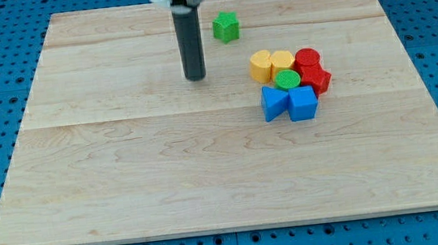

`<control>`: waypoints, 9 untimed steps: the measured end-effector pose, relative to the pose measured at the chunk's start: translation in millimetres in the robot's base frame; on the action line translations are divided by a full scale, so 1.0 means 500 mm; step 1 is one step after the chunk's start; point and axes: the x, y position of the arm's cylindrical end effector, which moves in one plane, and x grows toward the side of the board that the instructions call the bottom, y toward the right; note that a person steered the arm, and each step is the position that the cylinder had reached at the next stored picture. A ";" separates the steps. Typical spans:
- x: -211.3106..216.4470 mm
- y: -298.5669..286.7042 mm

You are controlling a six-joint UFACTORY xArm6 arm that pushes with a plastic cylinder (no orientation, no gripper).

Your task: Add green star into group of blocks

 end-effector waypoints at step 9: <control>-0.107 0.172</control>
